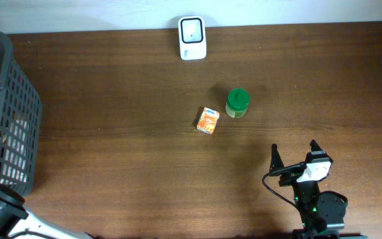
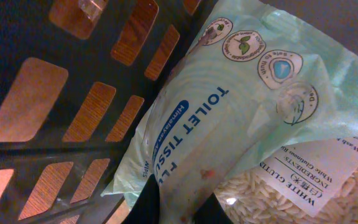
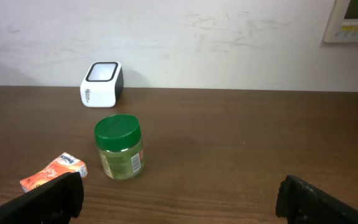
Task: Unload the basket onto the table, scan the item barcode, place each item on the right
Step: 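Reach the left gripper into the basket and grasp the mint toilet tissue pack, then carry the mint tissue pack next to the orange pack and release it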
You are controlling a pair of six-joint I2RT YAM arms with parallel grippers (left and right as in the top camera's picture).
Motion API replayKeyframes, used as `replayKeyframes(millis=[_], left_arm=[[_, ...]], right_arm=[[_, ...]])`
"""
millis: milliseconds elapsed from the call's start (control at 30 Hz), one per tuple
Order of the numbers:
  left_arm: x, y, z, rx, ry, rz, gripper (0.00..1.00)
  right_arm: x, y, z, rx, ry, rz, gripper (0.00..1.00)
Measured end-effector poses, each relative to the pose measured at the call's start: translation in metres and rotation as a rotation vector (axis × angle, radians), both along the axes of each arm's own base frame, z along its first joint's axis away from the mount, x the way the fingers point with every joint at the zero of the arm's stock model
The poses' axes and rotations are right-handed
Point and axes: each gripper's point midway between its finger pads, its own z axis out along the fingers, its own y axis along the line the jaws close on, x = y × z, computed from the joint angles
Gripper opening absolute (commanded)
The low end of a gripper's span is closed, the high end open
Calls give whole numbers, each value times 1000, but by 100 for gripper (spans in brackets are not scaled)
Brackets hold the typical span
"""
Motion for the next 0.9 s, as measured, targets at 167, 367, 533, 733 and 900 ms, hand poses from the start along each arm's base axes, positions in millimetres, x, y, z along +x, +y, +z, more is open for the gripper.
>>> replayKeyframes(millis=[167, 367, 533, 733, 900], left_arm=[[-2, -5, 2, -13, 9, -2, 0], [10, -21, 44, 29, -37, -38, 0], [43, -42, 178, 252, -277, -87, 0], [53, -110, 327, 477, -552, -187, 0], [55, -211, 396, 483, -733, -338, 0]], right_arm=[[0, 0, 0, 0, 0, 0, 98], [0, 0, 0, 0, 0, 0, 98], [0, 0, 0, 0, 0, 0, 98], [0, 0, 0, 0, 0, 0, 98], [0, 0, 0, 0, 0, 0, 98]])
